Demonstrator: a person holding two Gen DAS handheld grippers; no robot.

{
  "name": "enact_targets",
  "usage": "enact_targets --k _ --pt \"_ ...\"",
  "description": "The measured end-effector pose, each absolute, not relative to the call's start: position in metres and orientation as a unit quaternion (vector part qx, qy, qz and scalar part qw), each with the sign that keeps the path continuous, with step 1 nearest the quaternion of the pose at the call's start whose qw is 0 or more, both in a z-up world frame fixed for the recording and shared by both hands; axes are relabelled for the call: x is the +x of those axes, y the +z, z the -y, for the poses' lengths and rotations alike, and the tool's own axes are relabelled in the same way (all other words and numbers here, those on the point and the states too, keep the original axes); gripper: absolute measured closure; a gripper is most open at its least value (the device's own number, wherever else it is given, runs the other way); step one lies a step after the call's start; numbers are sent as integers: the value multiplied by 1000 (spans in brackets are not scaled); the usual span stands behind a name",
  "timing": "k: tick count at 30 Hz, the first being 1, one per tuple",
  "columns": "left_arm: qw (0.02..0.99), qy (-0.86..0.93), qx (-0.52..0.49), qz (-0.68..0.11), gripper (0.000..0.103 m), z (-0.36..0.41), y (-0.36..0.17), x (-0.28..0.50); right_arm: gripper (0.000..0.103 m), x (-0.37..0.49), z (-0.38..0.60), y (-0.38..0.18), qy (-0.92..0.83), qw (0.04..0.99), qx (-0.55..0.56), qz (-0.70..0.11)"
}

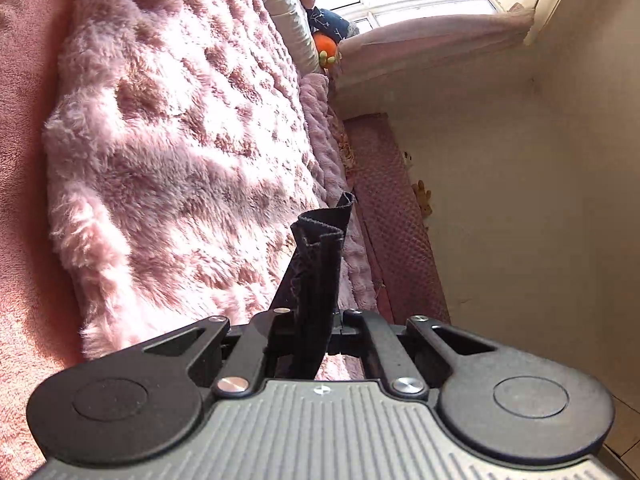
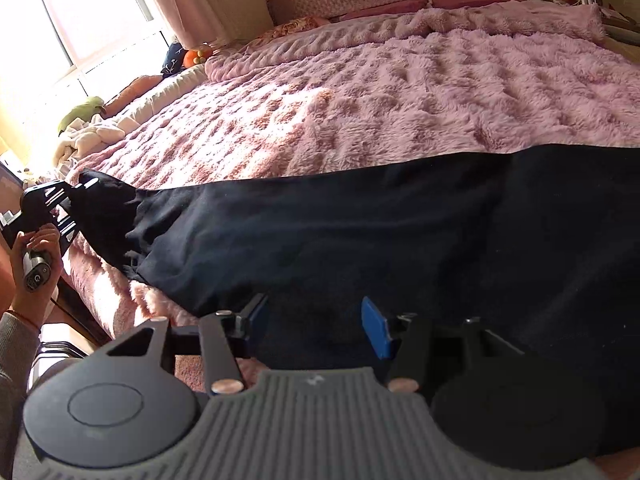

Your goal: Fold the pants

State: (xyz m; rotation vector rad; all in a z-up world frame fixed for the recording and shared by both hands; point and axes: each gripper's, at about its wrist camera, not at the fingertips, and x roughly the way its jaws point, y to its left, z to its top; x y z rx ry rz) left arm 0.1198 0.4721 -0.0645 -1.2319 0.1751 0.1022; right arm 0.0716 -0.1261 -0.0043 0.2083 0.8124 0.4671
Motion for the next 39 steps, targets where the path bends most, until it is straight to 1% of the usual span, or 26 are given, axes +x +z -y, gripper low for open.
enact_targets --k 4,8,11,15,20,23,26,32,35,39 --pt "836 29 -543 -74 100 -419 -20 118 54 74 157 9 199 904 122 -358" --pt "854 27 -512 -88 100 -360 3 113 54 70 201 22 165 921 146 -320" --pt "874 20 -478 -87 100 -305 24 109 54 64 236 26 129 938 139 -290" --pt "905 7 -411 -107 100 -220 51 112 54 54 296 25 61 948 161 -267" --pt "935 -27 -328 -130 100 -101 65 123 54 37 361 18 -4 945 216 -245" --pt "938 -38 -308 -152 100 -41 60 133 54 25 389 17 -39 944 234 -228" --pt "932 -38 -303 -193 100 22 45 142 54 12 412 21 -80 944 248 -201" --pt "954 -72 -201 -212 100 137 18 134 54 -9 454 19 -142 931 303 -148" --pt "949 -74 -176 -251 100 177 -2 138 54 -15 471 14 -174 916 335 -132" --pt "948 -55 -123 -287 99 221 -24 139 54 -22 481 12 -190 913 340 -121"
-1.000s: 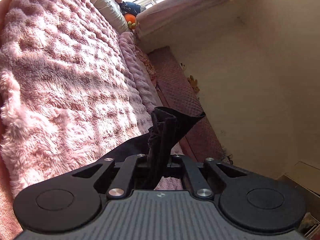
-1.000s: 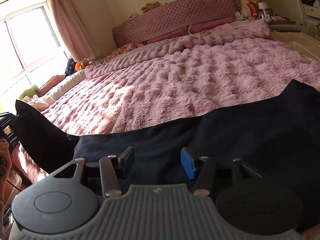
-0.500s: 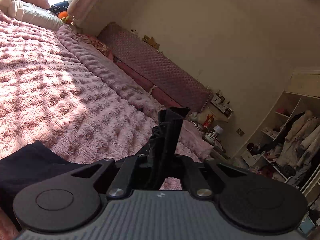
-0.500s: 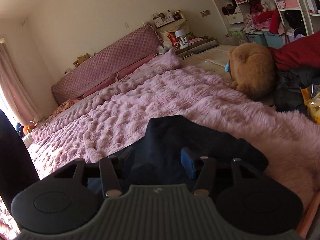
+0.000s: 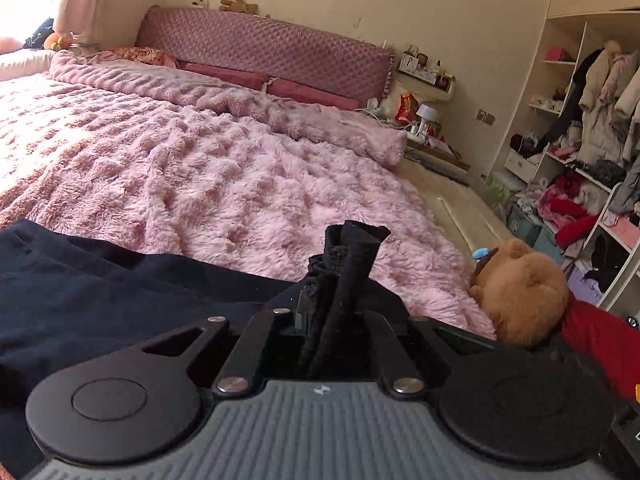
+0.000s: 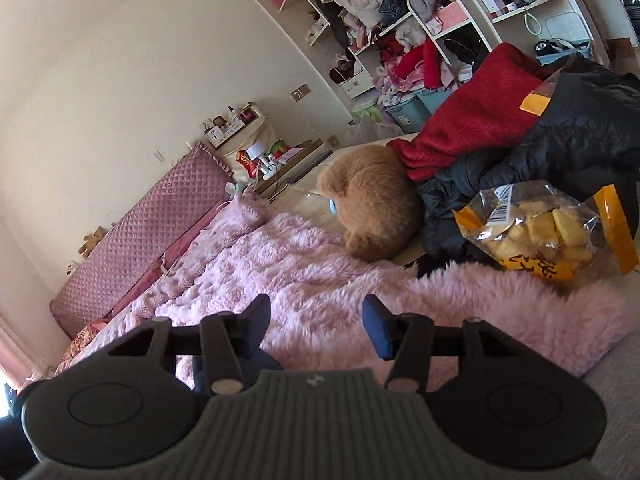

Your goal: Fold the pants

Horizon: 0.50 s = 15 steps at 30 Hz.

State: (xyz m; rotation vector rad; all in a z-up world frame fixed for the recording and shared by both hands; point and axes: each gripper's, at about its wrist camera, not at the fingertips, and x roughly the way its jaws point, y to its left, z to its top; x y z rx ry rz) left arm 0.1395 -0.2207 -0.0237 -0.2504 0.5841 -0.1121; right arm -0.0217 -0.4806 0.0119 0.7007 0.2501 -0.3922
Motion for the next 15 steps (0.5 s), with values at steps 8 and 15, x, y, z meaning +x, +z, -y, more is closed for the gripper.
enact_targets --k 8,15 --pt "899 -245 -91 -352 85 266 -45 136 54 -20 486 4 -215 898 359 -133" --pt "869 -352 -155 -311 55 222 -12 105 53 -23 490 2 -198 894 381 -124"
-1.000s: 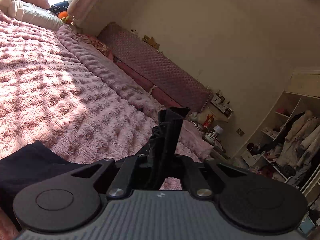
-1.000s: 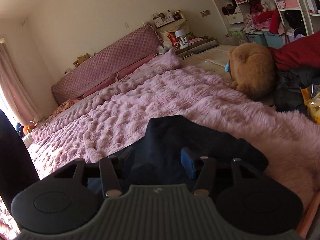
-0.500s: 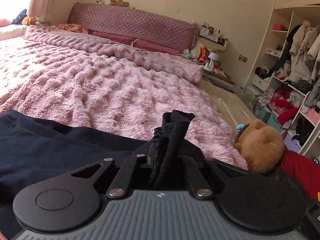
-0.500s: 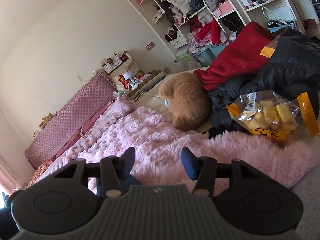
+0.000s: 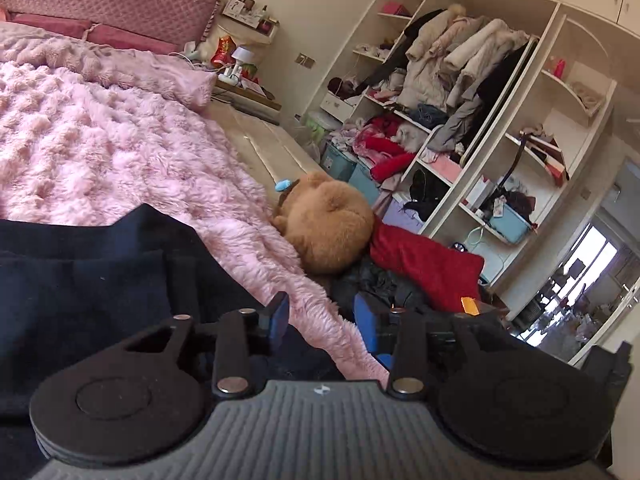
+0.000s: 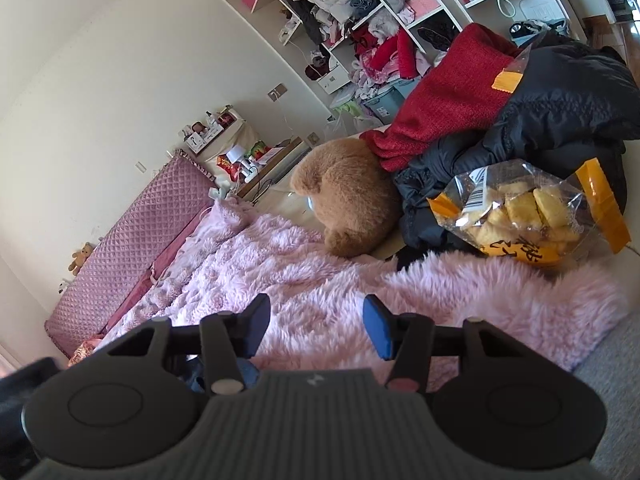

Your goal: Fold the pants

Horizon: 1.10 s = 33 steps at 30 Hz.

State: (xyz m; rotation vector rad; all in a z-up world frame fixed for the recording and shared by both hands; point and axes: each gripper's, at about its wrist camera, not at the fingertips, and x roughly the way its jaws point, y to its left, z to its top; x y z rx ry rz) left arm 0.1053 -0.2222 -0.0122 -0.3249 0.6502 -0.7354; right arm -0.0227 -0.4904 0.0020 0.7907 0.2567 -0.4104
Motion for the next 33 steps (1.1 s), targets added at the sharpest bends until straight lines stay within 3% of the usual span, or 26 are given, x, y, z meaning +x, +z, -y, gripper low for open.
enact_targets --k 2,5,8,11,12,17,19,26,29,32,33 --pt "872 -335 -169 -313 55 195 -1 107 51 -18 492 1 -139 893 410 -124" --pt "875 -298 -199 -327 51 139 18 119 37 0 486 3 -1 889 432 -152" --pt "898 -234 -187 -321 49 93 32 123 27 25 465 13 65 902 359 -232" --pt "923 -174 -147 -311 48 62 37 123 32 45 457 16 78 905 298 -292" --pt "928 -157 -136 -307 48 55 37 124 39 50 458 15 92 901 290 -308" --pt "947 -83 -117 -286 48 15 35 125 39 80 442 21 157 895 174 -381" --pt "946 -70 -124 -293 48 4 32 129 48 98 438 12 124 887 129 -425" --pt "945 -41 -133 -297 48 -22 31 131 43 112 431 11 254 868 160 -396" --pt "942 -28 -133 -308 48 -26 27 132 48 125 416 6 230 866 111 -430" --pt "944 -21 -120 -306 48 -25 26 130 50 134 432 -8 238 849 192 -431" --pt "944 -16 -115 -309 48 -25 25 131 57 137 439 -12 234 845 213 -432"
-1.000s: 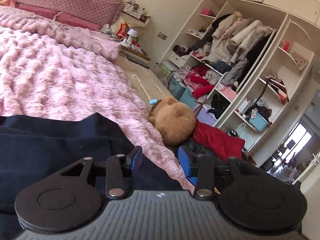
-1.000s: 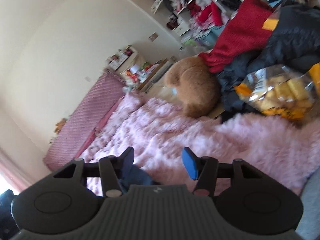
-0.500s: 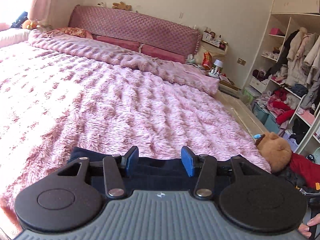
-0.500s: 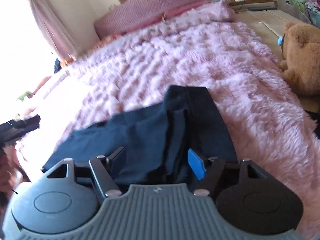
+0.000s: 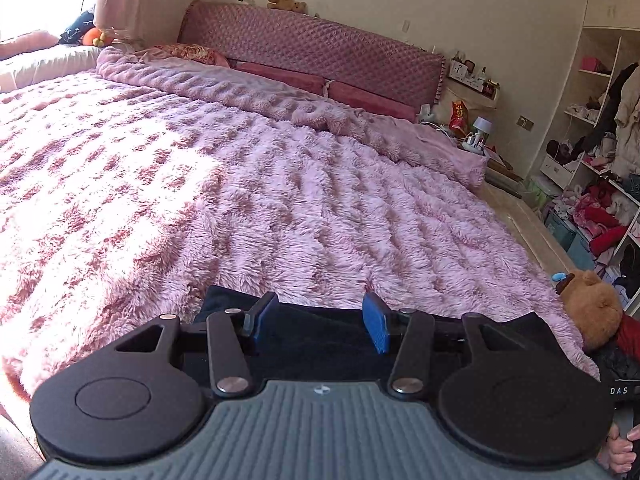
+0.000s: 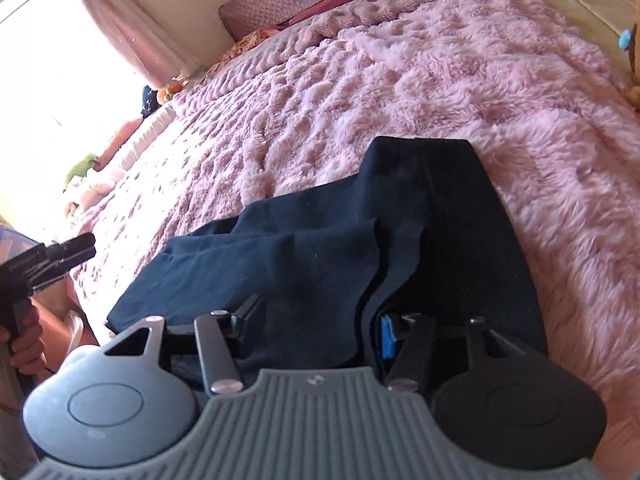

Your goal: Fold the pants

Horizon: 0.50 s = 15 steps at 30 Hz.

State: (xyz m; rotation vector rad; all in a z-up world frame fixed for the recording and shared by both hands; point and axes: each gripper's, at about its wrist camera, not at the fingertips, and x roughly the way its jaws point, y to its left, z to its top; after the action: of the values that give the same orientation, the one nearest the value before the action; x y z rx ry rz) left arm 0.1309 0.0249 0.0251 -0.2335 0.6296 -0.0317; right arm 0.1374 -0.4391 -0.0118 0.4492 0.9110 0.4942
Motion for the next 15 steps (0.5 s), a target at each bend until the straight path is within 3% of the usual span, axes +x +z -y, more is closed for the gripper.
enact_targets --k 3,4,6,15 --pt "944 -5 -103 -315 48 -25 24 131 78 145 455 -22 220 829 257 -446" --pt "944 -5 -101 -314 48 -26 22 131 91 147 457 -25 213 825 266 -450" --pt "942 0 -101 -319 48 -26 20 132 103 148 452 -25 214 829 237 -458" --pt "933 53 -102 -340 48 -49 11 136 103 138 470 -1 226 837 249 -431"
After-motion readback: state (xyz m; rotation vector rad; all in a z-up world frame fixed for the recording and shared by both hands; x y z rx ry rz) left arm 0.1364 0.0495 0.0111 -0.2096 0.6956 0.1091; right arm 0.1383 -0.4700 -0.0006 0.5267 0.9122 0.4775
